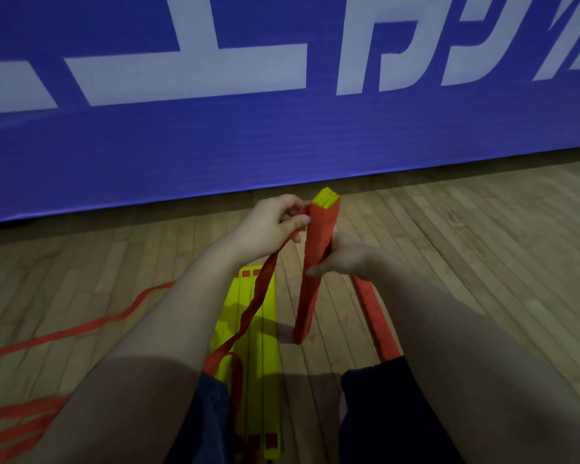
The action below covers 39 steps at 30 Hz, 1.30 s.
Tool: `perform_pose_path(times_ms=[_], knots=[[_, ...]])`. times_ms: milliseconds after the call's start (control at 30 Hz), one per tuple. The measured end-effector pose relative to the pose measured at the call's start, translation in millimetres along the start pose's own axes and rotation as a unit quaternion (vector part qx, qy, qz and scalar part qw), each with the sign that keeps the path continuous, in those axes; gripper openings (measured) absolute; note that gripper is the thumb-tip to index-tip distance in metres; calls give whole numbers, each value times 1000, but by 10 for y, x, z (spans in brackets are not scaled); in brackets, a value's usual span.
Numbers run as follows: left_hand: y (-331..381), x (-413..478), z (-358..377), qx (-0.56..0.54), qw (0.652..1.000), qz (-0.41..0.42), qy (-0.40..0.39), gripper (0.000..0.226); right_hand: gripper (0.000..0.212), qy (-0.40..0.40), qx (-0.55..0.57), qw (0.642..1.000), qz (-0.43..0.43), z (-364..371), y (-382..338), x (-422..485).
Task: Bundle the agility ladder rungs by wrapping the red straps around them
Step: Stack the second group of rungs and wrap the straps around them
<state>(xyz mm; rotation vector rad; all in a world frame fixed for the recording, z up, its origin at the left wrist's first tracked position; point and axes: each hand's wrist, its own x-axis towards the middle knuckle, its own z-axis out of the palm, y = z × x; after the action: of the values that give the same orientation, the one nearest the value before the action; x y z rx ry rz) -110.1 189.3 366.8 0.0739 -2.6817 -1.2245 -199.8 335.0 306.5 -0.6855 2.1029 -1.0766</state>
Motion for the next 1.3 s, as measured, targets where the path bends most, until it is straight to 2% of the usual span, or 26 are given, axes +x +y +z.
perform_pose_path(times_ms=[133,267,367,467,533,700,867,933,1067,1200,1300], knots=[[14,-5,-111,-26,999,-36,5,9,36,60,-30,997,-39,63,-31,32],[67,-78,-363,-134,985,-99,-34,29,36,153,-32,984,-86,-47,-186,23],[102,-121,-484,-167,981,-76,-68,25,32,246,6,966,-75,-273,-317,-92],[195,-142,-457,-206,976,-53,-34,21,25,351,5,931,-104,-340,-457,-271],[235,-140,-386,-233,971,-45,-19,19,24,387,10,912,-136,-303,-540,-339],[402,-177,-280,-196,981,-5,-2,17,39,360,74,918,-147,-260,-547,-315],[559,-174,-259,-187,982,-18,22,17,37,377,5,916,-141,-138,-644,-254],[607,-138,-279,-200,977,-47,62,22,45,347,-28,929,-124,-77,-689,-239],[602,-64,-247,-166,969,-79,167,50,50,304,-112,943,-75,-17,-808,-275],[480,39,-144,-132,947,-91,279,48,95,246,-211,942,-82,31,-801,-295],[420,99,-97,-107,929,-118,333,49,99,247,-249,930,-110,119,-740,-258]])
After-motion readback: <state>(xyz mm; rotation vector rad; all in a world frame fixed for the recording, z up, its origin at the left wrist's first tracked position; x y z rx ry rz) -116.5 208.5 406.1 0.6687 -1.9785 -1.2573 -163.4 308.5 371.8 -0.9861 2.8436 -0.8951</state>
